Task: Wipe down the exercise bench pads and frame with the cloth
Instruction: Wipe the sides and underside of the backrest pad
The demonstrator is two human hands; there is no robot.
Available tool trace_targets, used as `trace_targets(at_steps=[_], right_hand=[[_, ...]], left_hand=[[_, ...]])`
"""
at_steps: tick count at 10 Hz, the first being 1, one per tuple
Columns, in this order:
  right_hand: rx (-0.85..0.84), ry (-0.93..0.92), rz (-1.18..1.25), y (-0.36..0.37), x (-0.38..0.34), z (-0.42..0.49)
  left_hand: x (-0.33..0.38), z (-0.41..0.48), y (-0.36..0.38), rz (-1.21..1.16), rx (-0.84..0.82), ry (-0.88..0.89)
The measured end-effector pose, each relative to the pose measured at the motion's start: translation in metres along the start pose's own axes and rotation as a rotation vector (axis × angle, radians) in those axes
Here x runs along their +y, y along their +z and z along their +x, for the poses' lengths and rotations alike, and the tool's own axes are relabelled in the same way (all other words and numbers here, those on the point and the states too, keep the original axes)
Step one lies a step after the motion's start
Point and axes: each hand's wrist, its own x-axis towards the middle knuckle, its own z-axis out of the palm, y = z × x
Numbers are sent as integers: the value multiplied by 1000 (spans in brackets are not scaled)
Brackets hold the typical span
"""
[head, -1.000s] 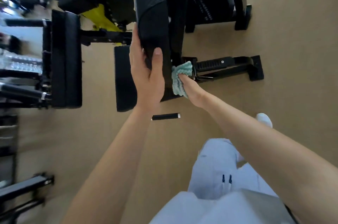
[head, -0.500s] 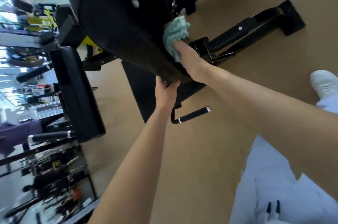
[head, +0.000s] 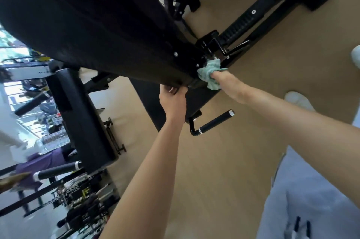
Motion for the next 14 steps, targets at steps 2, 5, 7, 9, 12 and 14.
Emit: trace_targets(at_steps=[2, 5, 7, 9, 12, 14], right_hand=[[194, -56, 217, -7, -25, 35], [12, 71, 35, 40, 9, 66], [8, 279, -201, -24, 51, 63], [42, 382, 997, -46, 44, 120], [109, 227, 139, 22, 54, 164], [125, 328, -95, 6, 78, 121]], left_hand=[[-12, 12, 12, -38, 15, -33], [-26, 28, 43, -123, -41, -162], [-39, 39, 38, -22, -17, -159], [-52, 46, 43, 8, 9, -130], [-71, 61, 55, -59, 70, -120], [-73, 61, 55, -95, 37, -137]])
